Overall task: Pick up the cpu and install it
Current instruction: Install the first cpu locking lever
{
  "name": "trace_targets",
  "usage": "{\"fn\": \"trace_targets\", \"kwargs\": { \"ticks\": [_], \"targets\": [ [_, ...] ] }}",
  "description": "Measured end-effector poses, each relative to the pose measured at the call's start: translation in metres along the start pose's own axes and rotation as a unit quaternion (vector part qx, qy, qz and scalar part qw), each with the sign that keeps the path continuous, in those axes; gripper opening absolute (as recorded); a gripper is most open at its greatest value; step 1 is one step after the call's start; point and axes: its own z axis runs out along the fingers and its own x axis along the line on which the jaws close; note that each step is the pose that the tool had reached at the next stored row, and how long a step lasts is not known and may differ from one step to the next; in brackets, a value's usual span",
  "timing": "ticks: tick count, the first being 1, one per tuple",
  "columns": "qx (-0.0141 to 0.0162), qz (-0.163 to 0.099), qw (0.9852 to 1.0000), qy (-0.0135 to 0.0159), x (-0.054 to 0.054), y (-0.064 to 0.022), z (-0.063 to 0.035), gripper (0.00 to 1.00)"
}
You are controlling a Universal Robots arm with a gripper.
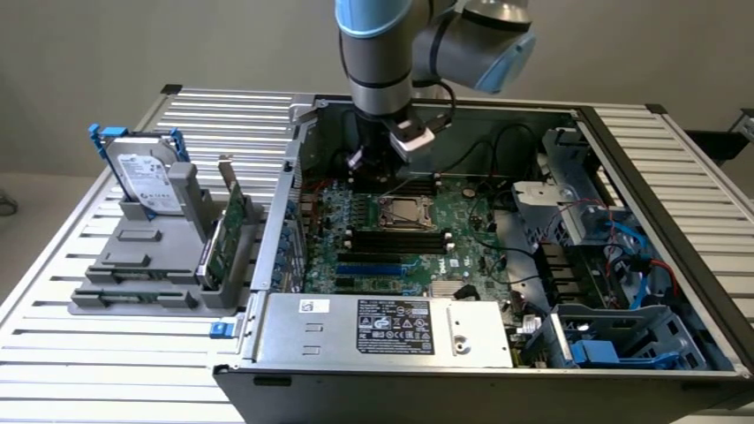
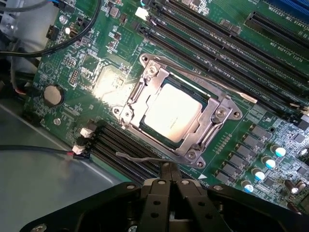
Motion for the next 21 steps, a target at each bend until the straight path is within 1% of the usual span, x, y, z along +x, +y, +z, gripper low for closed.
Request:
{"fn": "trace_targets", "kwargs": {
  "ticks": [9, 21],
  "targets": [
    [-0.0016, 0.0, 1.0, 0.0026, 0.0023, 0.0023, 0.0053, 0.11],
    [-0.0031, 0.001, 1.0, 0.0049, 0.0064, 0.0038, 0.0092, 0.11]
  ]
}}
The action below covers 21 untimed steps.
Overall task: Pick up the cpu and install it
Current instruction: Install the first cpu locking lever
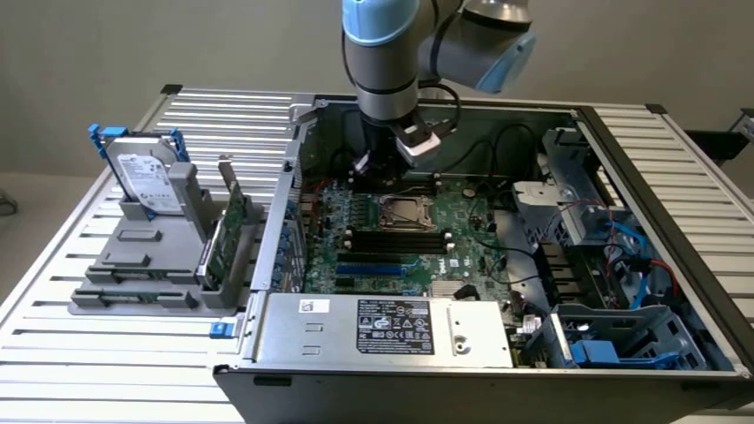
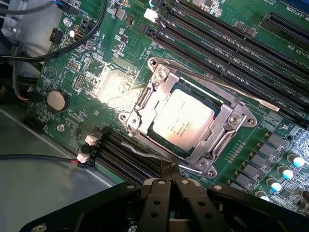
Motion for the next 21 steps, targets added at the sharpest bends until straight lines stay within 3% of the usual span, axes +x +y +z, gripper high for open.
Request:
{"fn": "trace_targets", "kwargs": {
  "ticks": [21],
  "targets": [
    [-0.0029, 0.0, 1.0, 0.0005, 0.0065, 0.0033, 0.0042, 0.11]
  ]
}}
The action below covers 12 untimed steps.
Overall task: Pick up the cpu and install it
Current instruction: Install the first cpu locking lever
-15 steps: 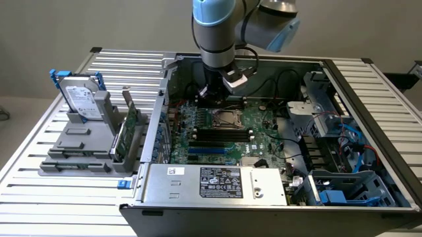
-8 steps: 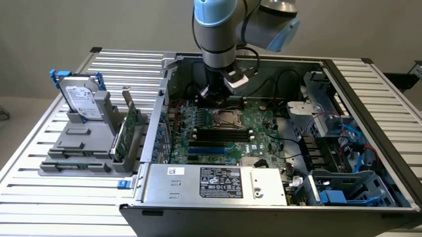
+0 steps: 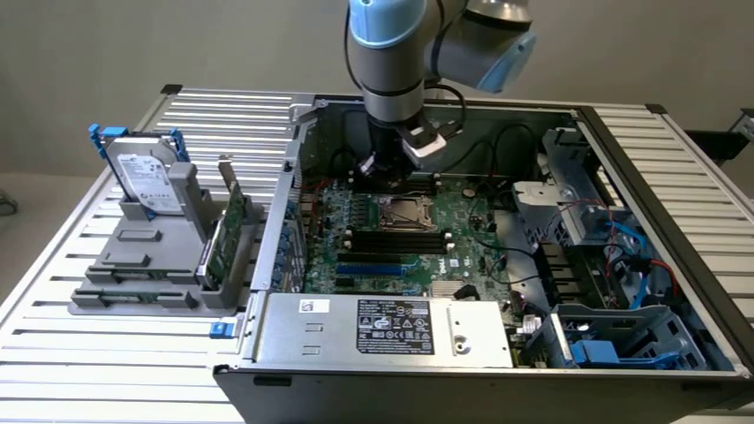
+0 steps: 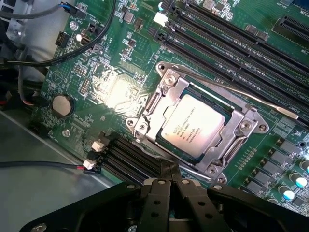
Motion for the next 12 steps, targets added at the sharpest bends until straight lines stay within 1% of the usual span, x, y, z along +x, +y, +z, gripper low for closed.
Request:
{"fn": "trace_targets", "kwargs": {
  "ticks": [10, 12],
  "targets": [
    [-0.0003, 0.0, 1.0, 0.0004, 0.0025, 0.0012, 0.0018, 0.11],
    [-0.0008, 0.001, 1.0, 0.0003, 0.0028, 0.0013, 0.002, 0.11]
  ]
}}
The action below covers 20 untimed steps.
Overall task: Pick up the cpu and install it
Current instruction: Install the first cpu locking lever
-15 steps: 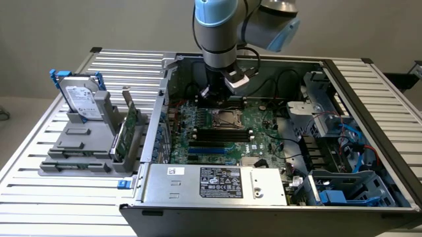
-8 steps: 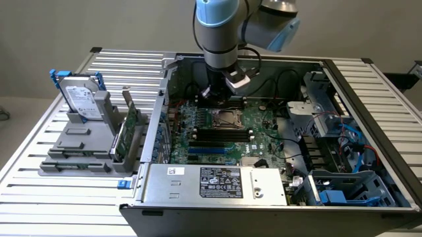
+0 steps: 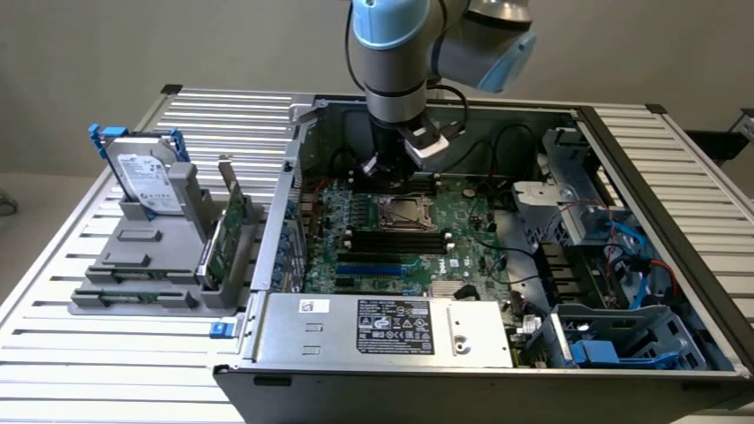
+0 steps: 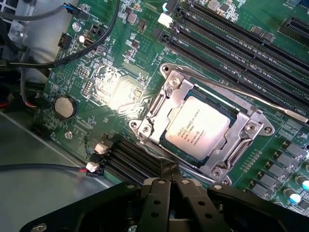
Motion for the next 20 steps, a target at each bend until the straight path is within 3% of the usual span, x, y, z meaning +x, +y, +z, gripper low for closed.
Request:
{"fn": "trace_targets", "kwargs": {
  "ticks": [9, 20],
  "targets": [
    [-0.0048, 0.002, 1.0, -0.0024, 0.0012, 0.0004, 0.0006, 0.11],
    [-0.0069, 0.005, 1.0, -0.003, 0.0025, 0.0, -0.0005, 0.11]
  ]
}}
